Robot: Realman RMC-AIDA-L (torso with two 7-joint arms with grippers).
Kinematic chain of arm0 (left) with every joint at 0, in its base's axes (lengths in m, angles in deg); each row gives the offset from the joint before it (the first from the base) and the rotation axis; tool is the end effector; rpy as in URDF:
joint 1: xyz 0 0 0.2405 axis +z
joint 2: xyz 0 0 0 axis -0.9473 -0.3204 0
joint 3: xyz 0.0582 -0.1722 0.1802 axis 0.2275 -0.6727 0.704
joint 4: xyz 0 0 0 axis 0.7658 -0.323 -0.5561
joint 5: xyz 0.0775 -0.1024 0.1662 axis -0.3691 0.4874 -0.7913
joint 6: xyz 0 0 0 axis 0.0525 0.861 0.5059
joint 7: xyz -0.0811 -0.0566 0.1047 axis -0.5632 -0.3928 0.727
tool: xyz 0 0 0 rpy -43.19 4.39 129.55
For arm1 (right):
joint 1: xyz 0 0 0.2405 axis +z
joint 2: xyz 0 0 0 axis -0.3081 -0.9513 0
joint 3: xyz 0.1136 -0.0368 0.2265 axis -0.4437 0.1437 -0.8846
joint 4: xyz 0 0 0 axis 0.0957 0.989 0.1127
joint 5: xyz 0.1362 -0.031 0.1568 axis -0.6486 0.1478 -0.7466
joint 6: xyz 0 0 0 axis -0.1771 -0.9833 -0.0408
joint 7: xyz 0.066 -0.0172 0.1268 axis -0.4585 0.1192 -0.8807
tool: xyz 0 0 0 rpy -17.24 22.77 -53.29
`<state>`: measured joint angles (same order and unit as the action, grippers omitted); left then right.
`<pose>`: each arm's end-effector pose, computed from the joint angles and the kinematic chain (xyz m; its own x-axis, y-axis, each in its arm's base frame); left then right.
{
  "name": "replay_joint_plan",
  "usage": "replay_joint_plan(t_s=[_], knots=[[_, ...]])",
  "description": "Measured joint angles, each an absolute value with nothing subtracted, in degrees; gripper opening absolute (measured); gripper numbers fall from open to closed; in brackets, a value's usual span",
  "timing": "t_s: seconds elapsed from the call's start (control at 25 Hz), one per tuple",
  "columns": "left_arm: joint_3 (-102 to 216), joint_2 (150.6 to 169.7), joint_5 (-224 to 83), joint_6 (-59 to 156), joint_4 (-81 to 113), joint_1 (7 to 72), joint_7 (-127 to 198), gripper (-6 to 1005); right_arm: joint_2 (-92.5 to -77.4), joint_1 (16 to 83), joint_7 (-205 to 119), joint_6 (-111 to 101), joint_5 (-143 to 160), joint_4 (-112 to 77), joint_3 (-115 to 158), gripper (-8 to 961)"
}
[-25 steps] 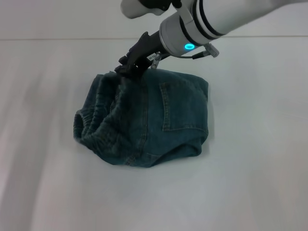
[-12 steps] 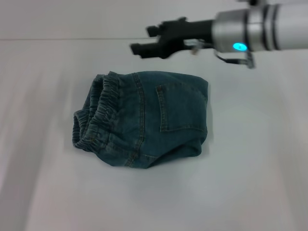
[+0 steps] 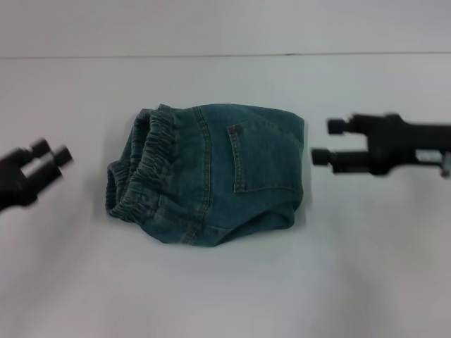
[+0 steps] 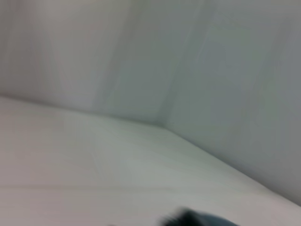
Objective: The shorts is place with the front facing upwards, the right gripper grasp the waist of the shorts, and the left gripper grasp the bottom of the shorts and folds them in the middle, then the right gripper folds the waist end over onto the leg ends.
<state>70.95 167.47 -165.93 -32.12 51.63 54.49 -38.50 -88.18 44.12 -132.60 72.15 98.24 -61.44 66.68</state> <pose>-0.3427 0.2725 0.0374 0.5317 0.3263 0.7816 0.7759 -0.5576 -0.2950 0.2526 0.3403 0.0268 0.7710 -0.3976 -0.4975 -0.5269 -0.8370 -0.1475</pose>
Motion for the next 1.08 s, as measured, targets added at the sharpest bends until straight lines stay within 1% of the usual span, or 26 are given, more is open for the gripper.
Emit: replay_joint_plan(t_s=[0.12, 0.36, 0.56, 0.64, 0.88, 1.08], knots=[[70.8, 166.97, -171.8, -38.7, 54.4, 54.2, -40.8, 518, -89.00, 40.9, -127.2, 72.7, 98.3, -59.1, 63.9, 866], [71.1, 166.31, -176.6, -45.5, 56.9, 53.5, -42.7, 518, -88.66, 40.8, -125.0, 72.6, 98.8, -54.7, 63.4, 860], [71.2, 166.04, -180.5, -46.0, 57.0, 51.6, -45.6, 519, -88.80, 41.4, -125.0, 72.5, 100.0, -54.5, 63.4, 858], [71.2, 166.00, -181.5, -46.0, 57.0, 51.2, -45.8, 621, -88.90, 41.6, -125.0, 72.5, 100.4, -54.5, 63.4, 858], [71.2, 166.12, -181.7, -45.9, 56.8, 51.1, -45.9, 853, -89.37, 42.1, -125.6, 72.6, 101.2, -54.7, 63.3, 858], [71.7, 166.20, -181.9, -46.1, 56.8, 51.2, -45.9, 923, -89.55, 42.3, -126.2, 72.9, 101.9, -55.0, 63.6, 858]])
